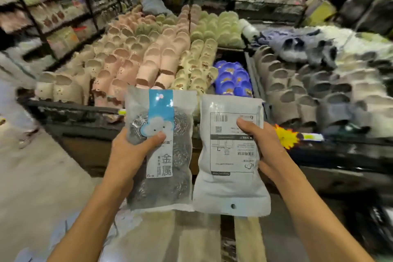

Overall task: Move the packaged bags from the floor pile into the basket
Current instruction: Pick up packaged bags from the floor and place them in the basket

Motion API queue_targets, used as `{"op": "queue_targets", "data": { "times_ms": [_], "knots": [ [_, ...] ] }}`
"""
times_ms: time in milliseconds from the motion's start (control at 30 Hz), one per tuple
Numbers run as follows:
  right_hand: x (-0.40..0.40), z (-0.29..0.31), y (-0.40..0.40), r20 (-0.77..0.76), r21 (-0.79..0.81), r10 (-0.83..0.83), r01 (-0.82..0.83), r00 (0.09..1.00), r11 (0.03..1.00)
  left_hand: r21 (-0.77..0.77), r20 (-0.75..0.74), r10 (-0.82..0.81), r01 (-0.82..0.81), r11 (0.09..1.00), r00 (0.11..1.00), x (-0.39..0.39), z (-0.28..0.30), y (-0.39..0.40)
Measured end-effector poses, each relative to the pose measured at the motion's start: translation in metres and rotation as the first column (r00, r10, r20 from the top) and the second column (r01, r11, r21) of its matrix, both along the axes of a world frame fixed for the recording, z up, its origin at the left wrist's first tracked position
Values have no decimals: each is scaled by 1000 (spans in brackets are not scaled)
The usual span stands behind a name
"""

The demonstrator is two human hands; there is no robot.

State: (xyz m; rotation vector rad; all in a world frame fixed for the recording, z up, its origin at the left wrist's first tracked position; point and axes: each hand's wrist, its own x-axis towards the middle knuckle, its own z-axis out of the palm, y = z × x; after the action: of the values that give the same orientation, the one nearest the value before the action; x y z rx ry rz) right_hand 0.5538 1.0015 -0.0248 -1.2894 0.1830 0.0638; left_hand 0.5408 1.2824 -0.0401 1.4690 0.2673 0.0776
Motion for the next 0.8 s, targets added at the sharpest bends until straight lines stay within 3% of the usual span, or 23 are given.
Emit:
{"op": "queue_targets", "data": {
  "times_ms": [133,333,600,800],
  "knots": [
    [-61,1,-106,4,-18,-246,246,969,969,2,-4,-258,258,966,966,7,5,-111],
    [-167,-2,-254,-27,-3,-538,539,842,843,-19,-26,-504,503,864,864,-15,1,-294],
    [-334,-2,-433,-45,-31,-828,827,559,561,-31,6,-785,785,619,620,-98,-1,-543],
    [-444,-14,-516,-85,-19,-967,970,241,244,-46,1,-939,938,344,345,-164,-5,-696]
  ]
}}
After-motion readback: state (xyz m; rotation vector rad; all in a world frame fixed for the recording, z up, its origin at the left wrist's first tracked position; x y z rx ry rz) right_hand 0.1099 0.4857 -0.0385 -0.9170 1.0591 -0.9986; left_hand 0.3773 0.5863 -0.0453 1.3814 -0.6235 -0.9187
